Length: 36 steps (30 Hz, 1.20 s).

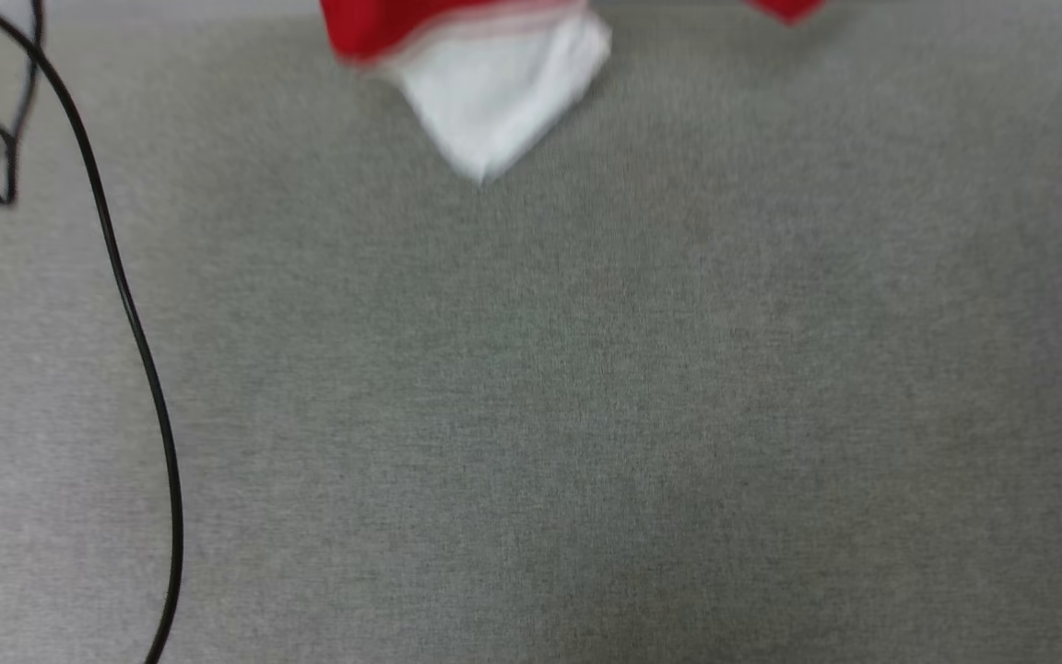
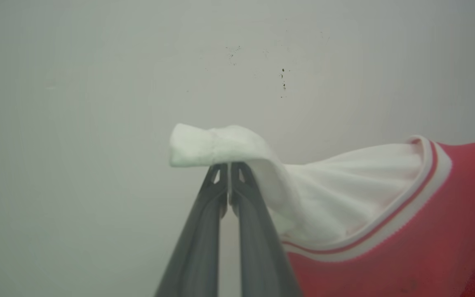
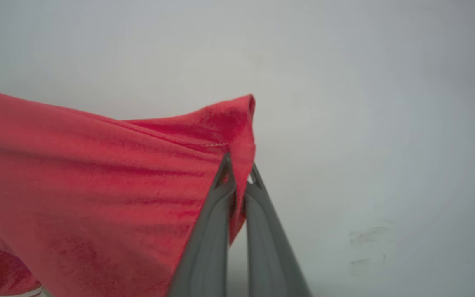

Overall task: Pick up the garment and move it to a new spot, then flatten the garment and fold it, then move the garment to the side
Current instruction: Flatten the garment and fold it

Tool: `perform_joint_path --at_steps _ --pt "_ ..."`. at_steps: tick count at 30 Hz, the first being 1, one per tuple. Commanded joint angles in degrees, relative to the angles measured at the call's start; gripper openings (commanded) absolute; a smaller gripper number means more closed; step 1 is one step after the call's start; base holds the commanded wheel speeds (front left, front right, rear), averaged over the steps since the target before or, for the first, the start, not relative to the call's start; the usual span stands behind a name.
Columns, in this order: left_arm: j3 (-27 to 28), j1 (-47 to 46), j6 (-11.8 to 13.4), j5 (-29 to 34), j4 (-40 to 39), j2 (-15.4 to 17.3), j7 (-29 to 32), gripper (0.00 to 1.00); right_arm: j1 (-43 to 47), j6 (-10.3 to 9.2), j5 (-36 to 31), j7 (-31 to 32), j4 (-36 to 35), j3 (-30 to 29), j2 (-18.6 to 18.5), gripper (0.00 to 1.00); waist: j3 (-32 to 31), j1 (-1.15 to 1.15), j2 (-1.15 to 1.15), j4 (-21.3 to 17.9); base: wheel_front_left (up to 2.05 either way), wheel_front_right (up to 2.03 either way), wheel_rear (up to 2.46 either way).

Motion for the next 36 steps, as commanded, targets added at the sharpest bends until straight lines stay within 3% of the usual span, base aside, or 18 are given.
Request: perform_joint_path --at_steps 1,11,20,27,36 --pt "0.7 -2.7 0.4 0.6 2.1 2.0 -0.2 0.00 -2.4 -0.76 -1.8 -0.7 1.6 -1.7 -1.0 0.00 4.0 0.00 0.00 -0.4 0.00 0.00 0.00" --pt "1.0 -12.2 -1.7 -0.7 11.6 0.4 -2.0 0.00 -10.8 -0.77 -5.9 -6.2 8.8 -3.2 2.8 0.00 14.6 0.00 0.00 0.4 0.00 0.00 0.00" --pt "0.7 -7.3 -3.9 -3.5 18.1 -1.0 -3.9 0.00 -8.1 -0.76 -4.3 -9.3 14.0 -0.7 4.1 0.00 16.4 0.00 0.00 1.0 0.00 0.00 0.00" --pt "0.5 6.6 -5.0 -8.1 20.1 -1.7 -6.5 0.00 4.2 -0.74 0.3 -11.8 15.9 4.4 4.1 0.00 11.3 0.00 0.00 1.1 0.00 0.00 0.00" --pt "-1.7 32.5 -5.2 -12.9 16.1 -2.6 -8.4 0.00 28.1 -0.76 8.2 -17.0 13.0 6.8 2.0 0.00 0.4 0.00 0.00 2.2 0.00 0.00 0.00"
